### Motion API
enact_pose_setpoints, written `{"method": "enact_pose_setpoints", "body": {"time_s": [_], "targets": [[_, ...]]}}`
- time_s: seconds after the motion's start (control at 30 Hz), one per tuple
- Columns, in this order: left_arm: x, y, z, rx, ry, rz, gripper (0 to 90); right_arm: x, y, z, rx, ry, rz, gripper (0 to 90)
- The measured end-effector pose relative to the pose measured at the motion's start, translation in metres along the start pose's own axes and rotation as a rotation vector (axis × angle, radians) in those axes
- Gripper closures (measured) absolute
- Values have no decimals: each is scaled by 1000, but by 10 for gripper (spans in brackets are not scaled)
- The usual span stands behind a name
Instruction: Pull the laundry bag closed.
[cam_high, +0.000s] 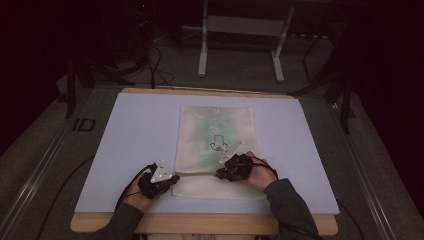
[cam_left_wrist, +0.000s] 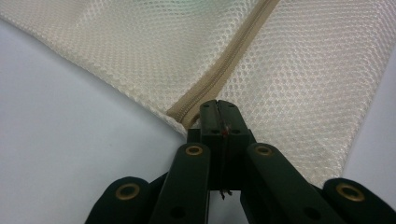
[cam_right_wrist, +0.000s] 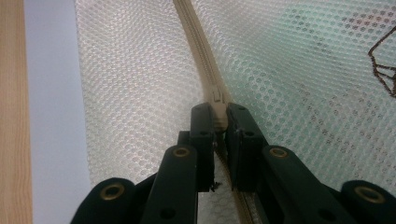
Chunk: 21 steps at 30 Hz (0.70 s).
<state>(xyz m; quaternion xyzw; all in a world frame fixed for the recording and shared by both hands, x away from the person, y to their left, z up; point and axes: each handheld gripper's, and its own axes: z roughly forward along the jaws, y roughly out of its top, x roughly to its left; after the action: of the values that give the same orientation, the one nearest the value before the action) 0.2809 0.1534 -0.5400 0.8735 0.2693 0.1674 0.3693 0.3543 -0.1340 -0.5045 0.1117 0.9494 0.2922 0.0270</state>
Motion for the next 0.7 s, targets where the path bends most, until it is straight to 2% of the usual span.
{"method": "enact_pose_setpoints", "body": {"time_s": [0.7], "targets": [[0,0,0,0,-1,-2,894,-4,-12,-8,-1,-15,26,820]]}}
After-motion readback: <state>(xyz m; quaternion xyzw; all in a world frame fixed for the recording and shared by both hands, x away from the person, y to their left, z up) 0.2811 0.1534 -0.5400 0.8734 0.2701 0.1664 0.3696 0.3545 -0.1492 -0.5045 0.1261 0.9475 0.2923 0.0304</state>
